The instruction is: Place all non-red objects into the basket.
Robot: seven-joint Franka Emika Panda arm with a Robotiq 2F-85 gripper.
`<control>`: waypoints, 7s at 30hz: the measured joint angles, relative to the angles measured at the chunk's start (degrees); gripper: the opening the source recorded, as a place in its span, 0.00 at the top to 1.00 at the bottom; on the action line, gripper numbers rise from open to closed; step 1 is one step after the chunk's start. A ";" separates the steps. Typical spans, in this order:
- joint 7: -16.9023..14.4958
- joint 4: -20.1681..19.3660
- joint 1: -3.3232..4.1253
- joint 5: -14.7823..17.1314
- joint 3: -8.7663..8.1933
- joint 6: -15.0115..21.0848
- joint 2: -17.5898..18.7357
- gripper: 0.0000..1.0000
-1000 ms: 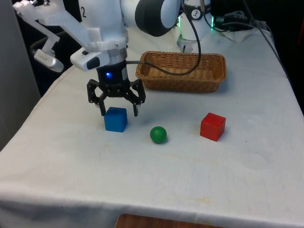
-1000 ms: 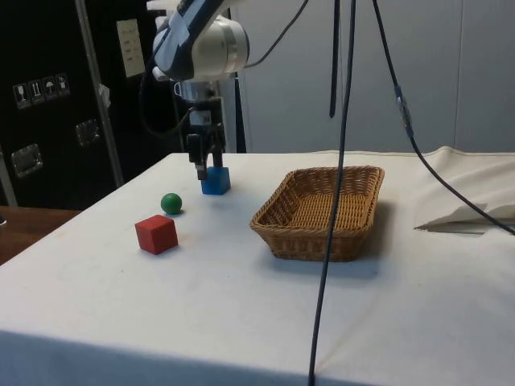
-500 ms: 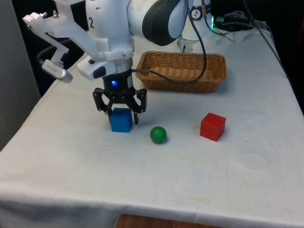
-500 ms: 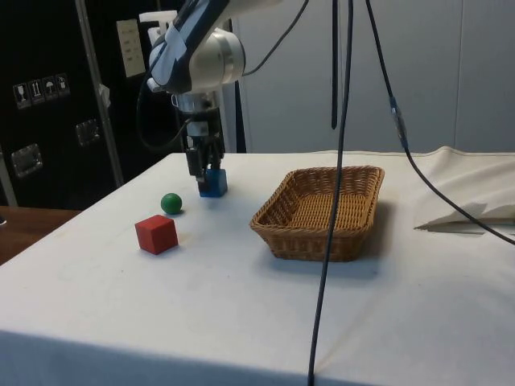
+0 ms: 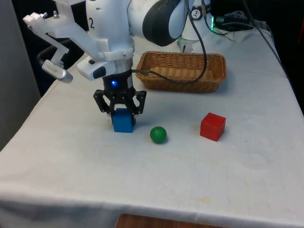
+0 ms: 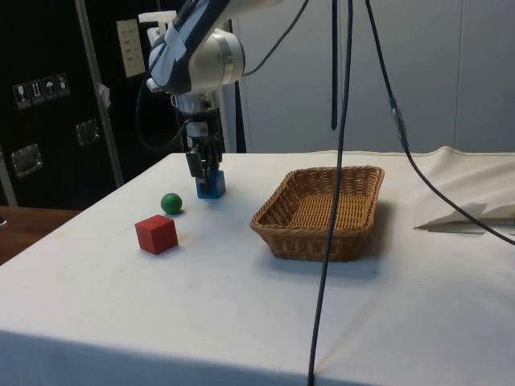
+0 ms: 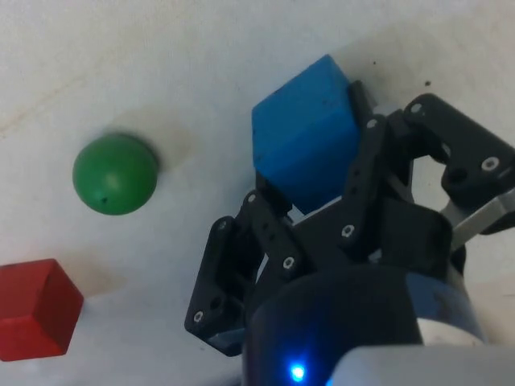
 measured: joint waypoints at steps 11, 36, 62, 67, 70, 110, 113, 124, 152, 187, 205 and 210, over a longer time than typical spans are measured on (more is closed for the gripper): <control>-1.15 0.97 -0.06 0.00 -3.21 -3.32 -2.29 0.99; -1.38 -1.95 0.74 -3.15 -6.76 -10.03 -11.80 0.99; -0.46 -10.43 1.72 -10.71 -6.93 -12.38 -26.07 0.99; 0.63 -12.61 2.35 -13.18 -6.82 -12.72 -29.85 0.99; 1.20 -13.41 2.58 -14.09 -6.65 -12.78 -31.17 0.99; 13.87 -30.08 3.32 -34.21 0.92 -12.49 -54.43 0.99; 14.73 -31.51 3.32 -35.64 1.32 -12.49 -55.98 0.99; 18.16 -38.10 3.32 -40.16 3.09 -11.40 -61.48 0.99; 20.23 -56.95 2.18 -41.94 4.53 2.41 -66.92 0.99; 22.86 -66.41 2.18 -40.39 7.39 22.23 -55.75 0.99; 23.03 -67.84 2.18 -39.48 7.73 27.90 -51.34 0.97; 23.03 -67.78 2.18 -39.42 7.73 28.36 -50.76 0.54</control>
